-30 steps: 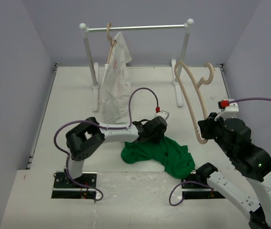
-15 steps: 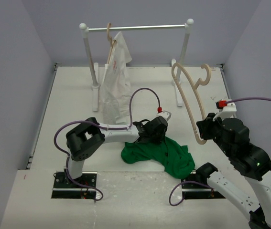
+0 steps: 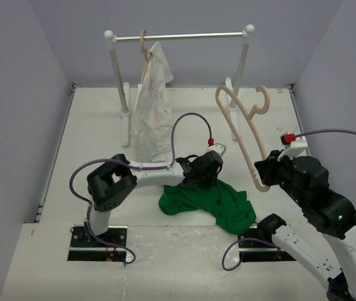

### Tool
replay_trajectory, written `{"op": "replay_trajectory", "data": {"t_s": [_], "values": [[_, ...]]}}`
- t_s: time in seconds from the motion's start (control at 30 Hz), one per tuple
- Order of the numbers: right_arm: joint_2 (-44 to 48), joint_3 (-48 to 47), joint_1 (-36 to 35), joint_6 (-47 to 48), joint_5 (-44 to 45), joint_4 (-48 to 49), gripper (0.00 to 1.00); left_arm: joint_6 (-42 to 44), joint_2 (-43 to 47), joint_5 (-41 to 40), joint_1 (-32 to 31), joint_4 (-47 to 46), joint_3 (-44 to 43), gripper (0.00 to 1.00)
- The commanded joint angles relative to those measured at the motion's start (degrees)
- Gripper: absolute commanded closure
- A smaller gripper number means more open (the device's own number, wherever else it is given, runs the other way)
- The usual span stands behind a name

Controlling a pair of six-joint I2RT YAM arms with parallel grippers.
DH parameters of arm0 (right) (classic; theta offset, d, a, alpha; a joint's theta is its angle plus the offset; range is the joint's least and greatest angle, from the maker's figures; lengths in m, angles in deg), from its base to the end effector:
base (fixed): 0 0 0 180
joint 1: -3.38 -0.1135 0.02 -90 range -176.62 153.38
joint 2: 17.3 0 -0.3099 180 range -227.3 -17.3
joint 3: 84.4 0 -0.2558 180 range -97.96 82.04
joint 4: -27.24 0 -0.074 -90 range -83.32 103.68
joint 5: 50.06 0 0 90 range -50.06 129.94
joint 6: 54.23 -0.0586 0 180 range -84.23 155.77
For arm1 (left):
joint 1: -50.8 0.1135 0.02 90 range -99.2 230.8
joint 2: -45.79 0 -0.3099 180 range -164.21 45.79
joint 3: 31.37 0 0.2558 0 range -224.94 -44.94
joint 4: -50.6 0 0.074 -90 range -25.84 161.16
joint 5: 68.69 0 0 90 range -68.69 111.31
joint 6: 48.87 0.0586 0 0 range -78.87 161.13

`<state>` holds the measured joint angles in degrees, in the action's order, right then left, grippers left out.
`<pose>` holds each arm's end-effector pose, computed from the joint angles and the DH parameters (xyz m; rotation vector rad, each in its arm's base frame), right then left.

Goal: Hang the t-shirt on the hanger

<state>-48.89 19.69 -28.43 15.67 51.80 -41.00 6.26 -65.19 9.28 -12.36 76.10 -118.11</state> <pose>0.0566 0.0209 0.4013 -0.0694 1.9977 0.3814 0.2137 -0.3952 0.1976 0.5132 2.4284 -0.5149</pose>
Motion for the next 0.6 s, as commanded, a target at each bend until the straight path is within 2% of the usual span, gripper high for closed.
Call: {"op": "replay_trajectory", "data": {"t_s": [0.0,0.1,0.2,0.37,0.57], "values": [[2.24,-1.2,0.0,3.65,-9.8,0.89,1.0,0.24,5.66,-0.74,4.51,4.67,-1.45,1.0],[2.13,-3.69,-0.04,4.57,-14.01,-4.39,1.0,1.95,9.05,3.61,9.51,5.43,-0.99,1.0],[0.89,-5.58,-0.09,4.7,-16.53,-9.15,1.0,3.62,9.97,7.53,11.88,4.84,-1.9,1.0],[-0.37,-9.14,-0.09,3.32,-15.27,-13.42,1.0,4.44,6.98,13.51,17.71,6.48,-7.59,1.0],[-0.98,-10.06,-0.09,2.53,-19.21,-15.82,1.0,4.25,2.89,14.76,20.73,10.86,-15.71,1.0]]}}
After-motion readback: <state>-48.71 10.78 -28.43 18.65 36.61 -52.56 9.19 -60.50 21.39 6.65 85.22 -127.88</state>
